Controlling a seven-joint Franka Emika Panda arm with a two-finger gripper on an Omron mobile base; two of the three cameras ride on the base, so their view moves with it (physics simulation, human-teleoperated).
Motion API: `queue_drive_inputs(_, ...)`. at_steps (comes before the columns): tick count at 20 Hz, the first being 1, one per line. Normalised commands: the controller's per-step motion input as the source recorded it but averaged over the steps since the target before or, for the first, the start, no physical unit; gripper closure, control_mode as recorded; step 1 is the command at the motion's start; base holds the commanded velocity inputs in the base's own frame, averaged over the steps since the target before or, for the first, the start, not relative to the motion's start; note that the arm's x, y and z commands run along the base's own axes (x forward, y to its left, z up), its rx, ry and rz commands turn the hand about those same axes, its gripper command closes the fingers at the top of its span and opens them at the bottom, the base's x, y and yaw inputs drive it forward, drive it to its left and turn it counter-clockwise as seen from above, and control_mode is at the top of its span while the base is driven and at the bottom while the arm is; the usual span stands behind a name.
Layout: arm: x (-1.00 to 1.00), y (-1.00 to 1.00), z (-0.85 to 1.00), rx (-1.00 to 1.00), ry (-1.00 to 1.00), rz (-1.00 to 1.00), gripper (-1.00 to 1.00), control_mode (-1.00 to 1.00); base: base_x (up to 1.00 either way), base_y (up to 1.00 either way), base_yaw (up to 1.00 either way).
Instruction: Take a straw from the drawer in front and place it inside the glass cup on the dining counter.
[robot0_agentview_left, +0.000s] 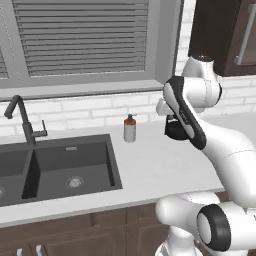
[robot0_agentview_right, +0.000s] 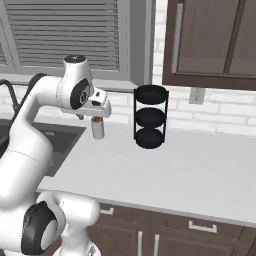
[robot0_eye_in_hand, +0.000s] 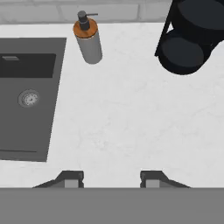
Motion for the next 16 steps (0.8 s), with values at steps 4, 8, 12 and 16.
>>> queue_drive_inputs(4, 0.00, 0.00, 0.00, 0.00, 0.00, 0.00, -1.00, 1.00, -0.30, 0.00, 0.00)
queue_drive_inputs(8, 0.00, 0.00, 0.00, 0.00, 0.00, 0.00, -1.00, 1.00, -0.99, 0.05, 0.00)
queue_drive_inputs(12, 0.00, 0.00, 0.00, 0.00, 0.00, 0.00, -1.00, 1.00, -0.72, 0.18, -0.01)
queue_drive_inputs(16, 0.00, 0.00, 0.00, 0.00, 0.00, 0.00, -1.00, 1.00, -0.20, 0.50, -0.29)
